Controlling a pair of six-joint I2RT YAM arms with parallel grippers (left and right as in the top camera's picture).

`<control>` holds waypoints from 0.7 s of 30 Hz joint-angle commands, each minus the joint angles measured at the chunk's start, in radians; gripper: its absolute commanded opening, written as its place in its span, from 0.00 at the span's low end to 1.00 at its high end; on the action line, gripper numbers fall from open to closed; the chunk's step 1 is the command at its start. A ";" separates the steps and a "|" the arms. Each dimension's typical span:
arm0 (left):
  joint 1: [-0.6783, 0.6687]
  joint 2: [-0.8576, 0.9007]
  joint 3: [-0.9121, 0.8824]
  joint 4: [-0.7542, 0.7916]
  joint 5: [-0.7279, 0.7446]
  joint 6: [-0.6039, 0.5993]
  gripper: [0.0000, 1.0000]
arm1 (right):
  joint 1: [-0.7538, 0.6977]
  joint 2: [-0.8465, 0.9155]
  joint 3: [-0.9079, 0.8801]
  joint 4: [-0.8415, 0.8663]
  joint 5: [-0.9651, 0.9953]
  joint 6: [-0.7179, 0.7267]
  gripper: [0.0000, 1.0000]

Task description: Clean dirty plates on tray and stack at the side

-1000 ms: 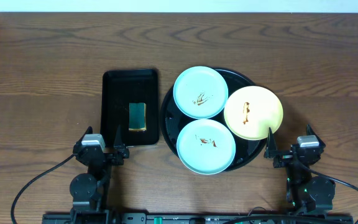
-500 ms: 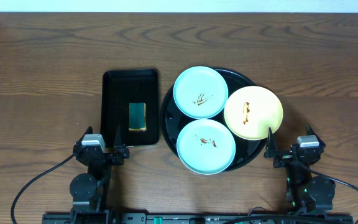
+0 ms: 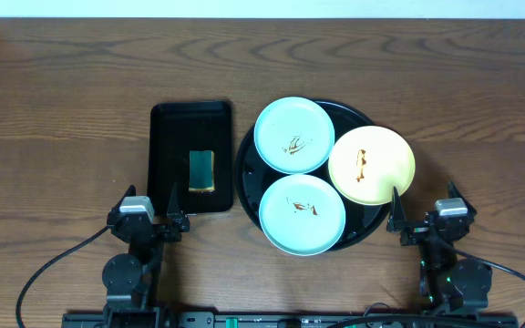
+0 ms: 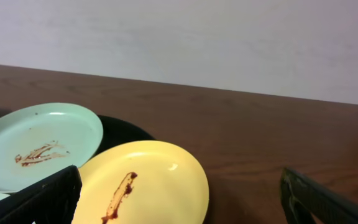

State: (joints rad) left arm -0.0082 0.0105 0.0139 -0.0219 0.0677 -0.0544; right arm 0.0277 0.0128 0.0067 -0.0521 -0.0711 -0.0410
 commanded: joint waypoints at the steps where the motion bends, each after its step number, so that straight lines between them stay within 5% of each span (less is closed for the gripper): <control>1: 0.004 -0.006 -0.010 -0.044 0.006 0.009 0.84 | 0.007 -0.007 -0.001 0.043 -0.039 -0.005 0.99; 21: 0.004 -0.006 -0.010 -0.044 0.006 0.009 0.84 | 0.007 0.108 0.138 -0.084 0.003 0.186 0.99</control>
State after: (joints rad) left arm -0.0082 0.0101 0.0139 -0.0216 0.0677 -0.0540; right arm 0.0277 0.0834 0.0799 -0.1093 -0.0742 0.1184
